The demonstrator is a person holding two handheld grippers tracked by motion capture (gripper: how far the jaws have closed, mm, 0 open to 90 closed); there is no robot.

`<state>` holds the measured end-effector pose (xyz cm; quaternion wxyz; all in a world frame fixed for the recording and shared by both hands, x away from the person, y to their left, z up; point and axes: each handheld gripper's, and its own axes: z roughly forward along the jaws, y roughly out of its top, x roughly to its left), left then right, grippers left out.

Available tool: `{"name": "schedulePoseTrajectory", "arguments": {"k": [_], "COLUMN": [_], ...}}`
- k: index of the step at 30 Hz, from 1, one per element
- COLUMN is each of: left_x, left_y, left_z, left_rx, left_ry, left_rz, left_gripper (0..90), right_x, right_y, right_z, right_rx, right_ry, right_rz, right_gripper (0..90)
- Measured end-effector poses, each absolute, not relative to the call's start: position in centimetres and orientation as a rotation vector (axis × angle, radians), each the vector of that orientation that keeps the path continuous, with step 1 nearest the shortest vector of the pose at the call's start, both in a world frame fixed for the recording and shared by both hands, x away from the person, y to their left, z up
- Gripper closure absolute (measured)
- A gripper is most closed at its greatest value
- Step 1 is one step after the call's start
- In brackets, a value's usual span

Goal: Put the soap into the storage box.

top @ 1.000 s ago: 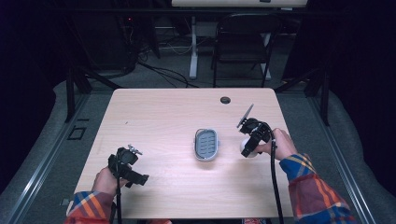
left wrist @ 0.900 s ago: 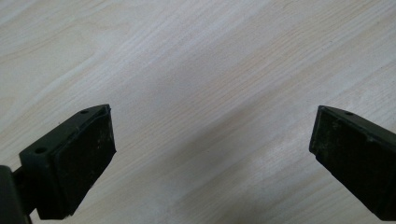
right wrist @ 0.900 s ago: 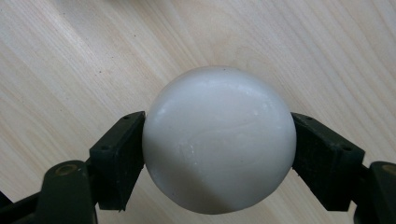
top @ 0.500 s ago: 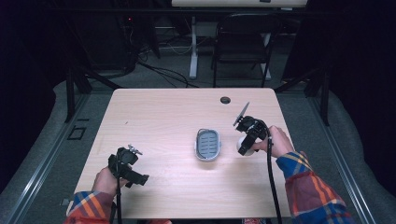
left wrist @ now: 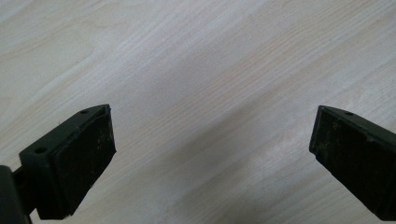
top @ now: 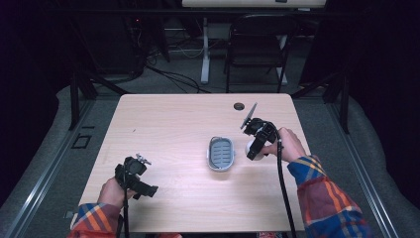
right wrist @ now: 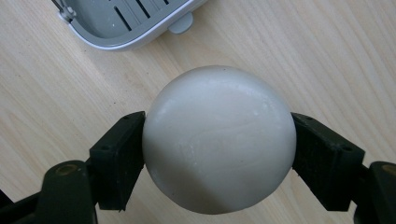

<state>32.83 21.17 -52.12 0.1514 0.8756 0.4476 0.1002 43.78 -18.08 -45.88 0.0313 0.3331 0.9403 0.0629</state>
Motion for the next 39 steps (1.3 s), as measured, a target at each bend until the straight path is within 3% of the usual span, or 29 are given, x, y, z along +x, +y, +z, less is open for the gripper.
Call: {"name": "schedulePoseTrajectory", "arguments": {"k": [39], "left_x": [32.8], "left_y": [21.1], "left_z": [-52.1], "left_rx": [2.513], "left_ry": [1.281], "left_rz": [0.285], "left_gripper": [0.0], "right_x": [45.1], "right_y": [-13.8], "right_z": [-43.6], "right_rx": [0.92], "right_ry": [2.92], "right_rz": [0.214], "right_gripper": [22.7]}}
